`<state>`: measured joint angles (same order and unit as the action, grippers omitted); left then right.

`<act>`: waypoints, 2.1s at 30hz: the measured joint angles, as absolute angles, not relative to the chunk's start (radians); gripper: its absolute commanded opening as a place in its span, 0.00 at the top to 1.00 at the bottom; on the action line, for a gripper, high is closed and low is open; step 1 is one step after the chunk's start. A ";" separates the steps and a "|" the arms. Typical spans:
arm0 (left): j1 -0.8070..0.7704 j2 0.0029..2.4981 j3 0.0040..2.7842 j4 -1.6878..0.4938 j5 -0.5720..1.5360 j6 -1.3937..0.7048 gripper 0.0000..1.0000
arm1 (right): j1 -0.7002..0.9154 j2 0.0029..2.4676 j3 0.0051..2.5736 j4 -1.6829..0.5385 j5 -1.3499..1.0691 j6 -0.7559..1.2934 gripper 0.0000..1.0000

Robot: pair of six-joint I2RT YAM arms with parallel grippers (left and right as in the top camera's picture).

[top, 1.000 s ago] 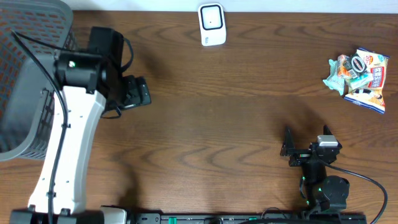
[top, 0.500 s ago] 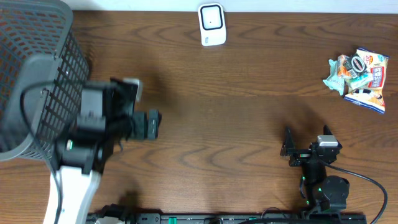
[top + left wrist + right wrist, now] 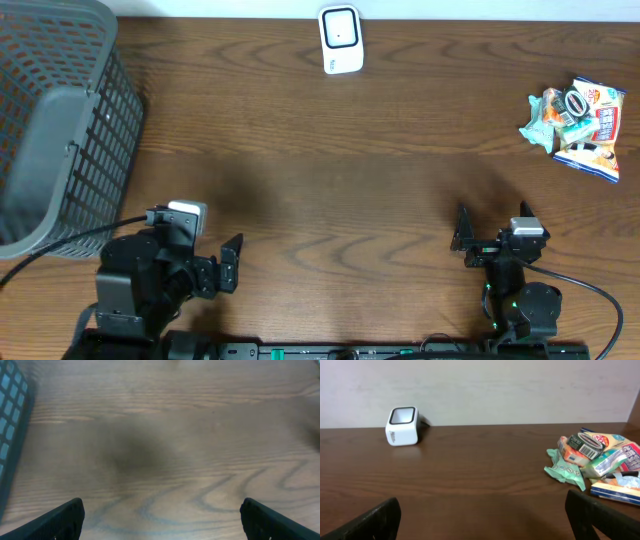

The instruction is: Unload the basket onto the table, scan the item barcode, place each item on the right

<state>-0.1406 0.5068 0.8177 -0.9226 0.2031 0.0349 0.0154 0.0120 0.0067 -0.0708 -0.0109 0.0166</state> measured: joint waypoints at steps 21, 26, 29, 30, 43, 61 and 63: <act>-0.140 0.167 0.273 -0.307 0.204 0.034 0.02 | 0.015 0.012 0.007 -0.071 -0.011 0.017 0.01; -0.118 0.118 0.170 -0.152 0.204 -0.004 0.02 | 0.015 0.012 0.007 -0.071 -0.011 0.017 0.01; -0.094 0.087 0.109 -0.068 0.203 -0.031 0.02 | 0.015 0.012 0.007 -0.071 -0.011 0.017 0.01; -0.088 0.075 0.092 -0.042 0.204 -0.035 0.02 | 0.015 0.012 0.007 -0.071 -0.011 0.017 0.01; -0.073 0.011 0.011 0.060 0.200 -0.056 0.02 | 0.015 0.012 0.007 -0.071 -0.011 0.017 0.01; -0.062 0.011 0.014 -0.015 0.133 -0.056 0.02 | 0.015 0.012 0.007 -0.071 -0.011 0.017 0.01; -0.054 0.011 0.015 -0.015 0.130 -0.056 0.02 | 0.015 0.012 0.007 -0.071 -0.011 0.017 0.01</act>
<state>-0.0536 0.0109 0.0147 -0.0154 0.1303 -0.0555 0.0154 0.0120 0.0067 -0.0708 -0.0109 0.0166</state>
